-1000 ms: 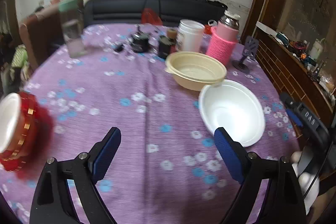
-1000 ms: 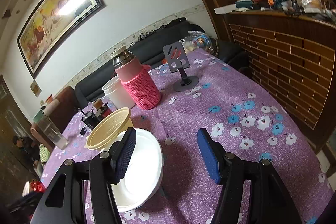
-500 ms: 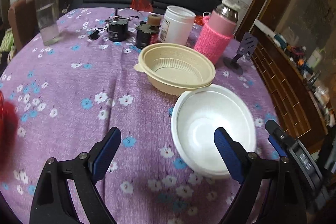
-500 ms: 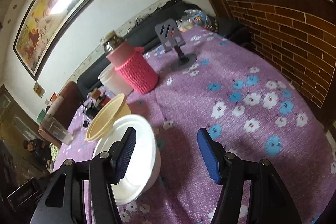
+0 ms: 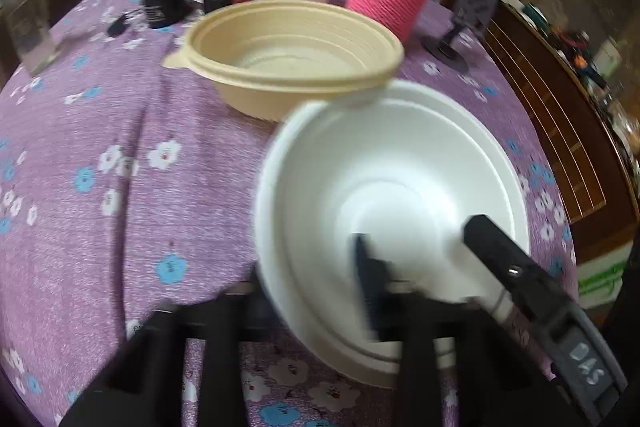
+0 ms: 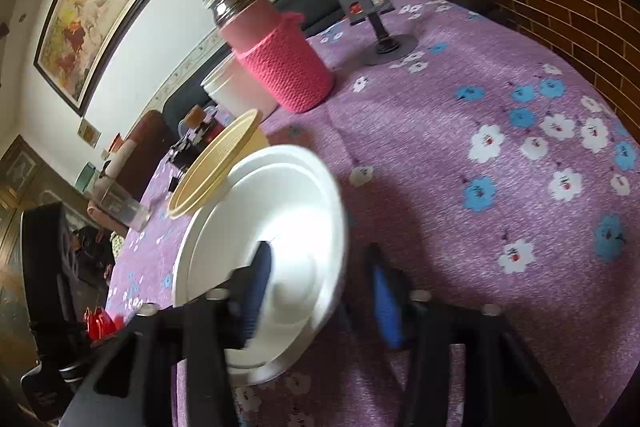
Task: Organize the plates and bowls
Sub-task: 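Close both tools on the white bowl rim and lift it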
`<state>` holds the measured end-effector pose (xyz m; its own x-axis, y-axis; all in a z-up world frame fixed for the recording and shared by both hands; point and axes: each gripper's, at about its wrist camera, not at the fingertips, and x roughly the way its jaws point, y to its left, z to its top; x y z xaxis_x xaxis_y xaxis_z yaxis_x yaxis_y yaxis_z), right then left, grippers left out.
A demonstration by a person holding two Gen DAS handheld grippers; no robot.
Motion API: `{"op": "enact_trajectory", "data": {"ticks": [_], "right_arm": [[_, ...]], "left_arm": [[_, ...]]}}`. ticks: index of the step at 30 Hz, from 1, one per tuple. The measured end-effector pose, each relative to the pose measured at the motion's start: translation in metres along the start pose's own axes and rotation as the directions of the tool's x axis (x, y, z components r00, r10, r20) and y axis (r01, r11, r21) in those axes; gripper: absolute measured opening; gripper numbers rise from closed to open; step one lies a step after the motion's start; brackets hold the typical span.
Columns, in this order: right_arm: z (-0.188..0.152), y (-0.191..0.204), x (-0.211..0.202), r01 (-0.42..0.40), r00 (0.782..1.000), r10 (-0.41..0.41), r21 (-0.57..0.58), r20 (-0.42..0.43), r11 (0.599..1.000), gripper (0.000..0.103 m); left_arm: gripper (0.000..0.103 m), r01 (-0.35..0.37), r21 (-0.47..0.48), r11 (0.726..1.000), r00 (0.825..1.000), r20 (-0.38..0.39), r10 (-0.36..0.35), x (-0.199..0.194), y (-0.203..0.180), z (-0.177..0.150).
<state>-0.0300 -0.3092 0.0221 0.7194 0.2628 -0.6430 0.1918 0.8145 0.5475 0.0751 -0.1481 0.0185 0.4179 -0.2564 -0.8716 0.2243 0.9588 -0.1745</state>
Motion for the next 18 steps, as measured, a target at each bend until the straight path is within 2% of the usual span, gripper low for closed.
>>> {"op": "enact_trajectory", "data": {"ticks": [2, 8, 18], "right_arm": [[-0.003, 0.004, 0.002, 0.036, 0.999, -0.036, -0.026, 0.009, 0.999, 0.025], [-0.008, 0.013, 0.002, 0.002, 1.000, -0.001, -0.074, 0.014, 0.997, 0.017], [-0.024, 0.043, 0.006, -0.101, 0.995, 0.097, -0.173, -0.029, 0.980, 0.015]], "left_arm": [[0.015, -0.015, 0.014, 1.000, 1.000, 0.018, 0.015, -0.003, 0.000, -0.003], [0.015, -0.022, 0.022, 1.000, 0.997, 0.071, 0.021, -0.024, 0.012, -0.010], [0.015, -0.096, -0.003, 0.995, 0.984, 0.151, 0.095, -0.063, 0.041, -0.035]]}}
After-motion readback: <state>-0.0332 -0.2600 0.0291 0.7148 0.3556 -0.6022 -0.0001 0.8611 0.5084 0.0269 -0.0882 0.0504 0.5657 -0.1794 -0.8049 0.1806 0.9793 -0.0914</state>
